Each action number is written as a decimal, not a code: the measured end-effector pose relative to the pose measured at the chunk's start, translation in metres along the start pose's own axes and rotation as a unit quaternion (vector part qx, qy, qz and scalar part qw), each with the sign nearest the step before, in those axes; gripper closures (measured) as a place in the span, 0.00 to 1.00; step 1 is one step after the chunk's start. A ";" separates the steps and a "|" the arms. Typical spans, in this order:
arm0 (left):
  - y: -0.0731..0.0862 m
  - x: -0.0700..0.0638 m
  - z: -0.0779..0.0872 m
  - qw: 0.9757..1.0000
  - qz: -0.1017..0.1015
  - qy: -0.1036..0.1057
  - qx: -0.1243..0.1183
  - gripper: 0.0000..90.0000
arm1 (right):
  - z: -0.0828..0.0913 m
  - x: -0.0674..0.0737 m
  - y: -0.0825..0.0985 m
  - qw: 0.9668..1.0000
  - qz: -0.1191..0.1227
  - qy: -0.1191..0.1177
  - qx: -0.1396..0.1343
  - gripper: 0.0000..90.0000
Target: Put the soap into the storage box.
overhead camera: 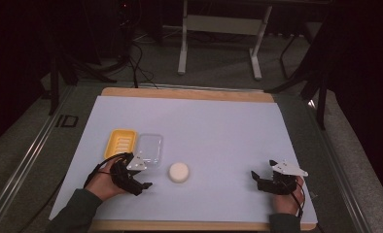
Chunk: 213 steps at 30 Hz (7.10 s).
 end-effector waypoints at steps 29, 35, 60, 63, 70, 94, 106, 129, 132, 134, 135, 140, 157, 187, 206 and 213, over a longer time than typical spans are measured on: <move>-0.034 -0.002 -0.018 0.999 -0.034 0.023 0.016 0.17 | 0.000 0.000 0.000 1.000 0.003 -0.002 0.001 0.16; -0.039 -0.002 -0.022 0.999 -0.034 0.034 0.021 0.16 | 0.000 0.000 0.000 1.000 0.003 -0.002 0.001 0.16; -0.060 -0.005 -0.035 0.996 -0.060 0.044 0.040 0.13 | 0.000 0.001 0.000 1.000 0.004 -0.003 0.002 0.16; -0.061 -0.004 -0.037 0.996 -0.059 0.045 0.043 0.10 | 0.000 0.001 0.000 1.000 0.004 -0.004 0.001 0.16; -0.065 -0.005 -0.040 0.996 -0.060 0.046 0.047 0.05 | 0.000 0.001 0.000 1.000 0.005 -0.003 0.002 0.16; -0.076 -0.012 -0.056 0.992 -0.073 0.081 0.064 0.07 | 0.000 0.001 0.000 1.000 0.006 -0.005 0.002 0.16; -0.080 -0.017 -0.066 0.991 -0.077 0.086 0.074 0.03 | 0.000 0.001 0.000 1.000 0.006 -0.005 0.002 0.16; -0.089 -0.022 -0.081 0.987 -0.087 0.096 0.094 0.06 | 0.000 0.001 0.000 1.000 0.006 -0.005 0.002 0.16; -0.090 -0.022 -0.081 0.986 -0.088 0.100 0.097 0.08 | 0.000 0.001 0.000 1.000 0.006 -0.006 0.002 0.16; -0.092 -0.021 -0.081 0.986 -0.089 0.101 0.099 0.12 | 0.000 0.001 0.000 1.000 0.007 -0.006 0.002 0.16; -0.094 -0.021 -0.080 0.985 -0.094 0.102 0.100 0.14 | 0.000 0.001 0.000 1.000 0.007 -0.006 0.002 0.16; -0.096 -0.021 -0.081 0.984 -0.100 0.103 0.107 0.17 | 0.000 0.001 0.000 1.000 0.007 -0.006 0.002 0.16; -0.109 -0.025 -0.083 0.971 -0.145 0.113 0.152 0.24 | 0.000 0.001 0.000 1.000 0.007 -0.008 0.002 0.16; -0.113 -0.020 -0.083 0.963 -0.162 0.108 0.186 0.28 | -0.001 0.001 0.000 1.000 0.008 -0.009 0.003 0.16; -0.109 -0.017 -0.076 0.965 -0.159 0.095 0.184 0.28 | -0.001 0.001 0.000 1.000 0.009 -0.008 0.004 0.16; -0.107 -0.011 -0.070 0.967 -0.154 0.090 0.181 0.28 | -0.001 0.001 0.000 1.000 0.009 -0.008 0.004 0.16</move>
Point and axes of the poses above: each handheld gripper's, and its own axes: z roughly backward along the jaws, y roughly out of its underside, x roughly to its left, the point moved 3 cm from there along -z, roughly forward along the jaws, and after that the axes turned 9 degrees about -y, right-handed, at the moved point
